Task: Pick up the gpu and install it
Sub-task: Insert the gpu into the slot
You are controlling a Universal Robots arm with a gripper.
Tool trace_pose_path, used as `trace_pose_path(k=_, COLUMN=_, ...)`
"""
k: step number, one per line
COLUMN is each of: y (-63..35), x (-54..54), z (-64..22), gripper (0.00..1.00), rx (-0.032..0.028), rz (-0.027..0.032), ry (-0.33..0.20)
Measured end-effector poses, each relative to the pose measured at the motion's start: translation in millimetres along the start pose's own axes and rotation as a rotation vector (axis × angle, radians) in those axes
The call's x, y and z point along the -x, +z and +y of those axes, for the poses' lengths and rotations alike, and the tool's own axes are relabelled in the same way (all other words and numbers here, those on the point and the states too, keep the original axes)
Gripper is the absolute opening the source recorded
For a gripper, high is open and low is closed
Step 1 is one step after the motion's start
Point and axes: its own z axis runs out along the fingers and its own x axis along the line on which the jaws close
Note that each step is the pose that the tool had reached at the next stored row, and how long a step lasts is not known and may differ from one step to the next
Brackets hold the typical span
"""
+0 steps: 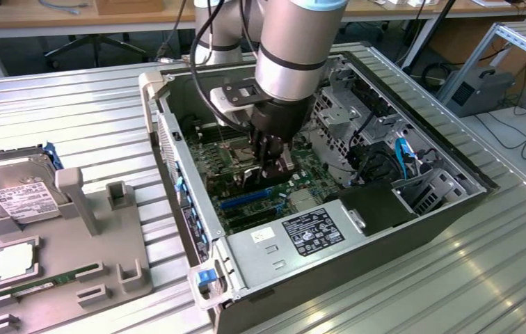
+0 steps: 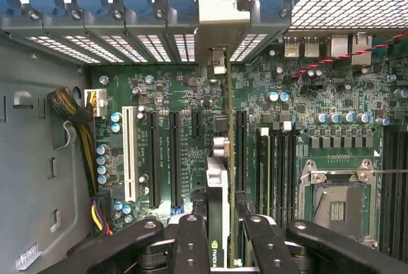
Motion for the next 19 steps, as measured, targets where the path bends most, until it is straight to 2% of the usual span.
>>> trace_pose_path(k=9, y=0.5, x=0.6, z=2.3, gripper=0.27, rx=0.0, rz=0.0, ry=0.003)
trace_pose_path(k=19, y=7.7, x=0.4, z=6.8, gripper=0.27, rx=0.0, rz=-0.0003, ry=0.008)
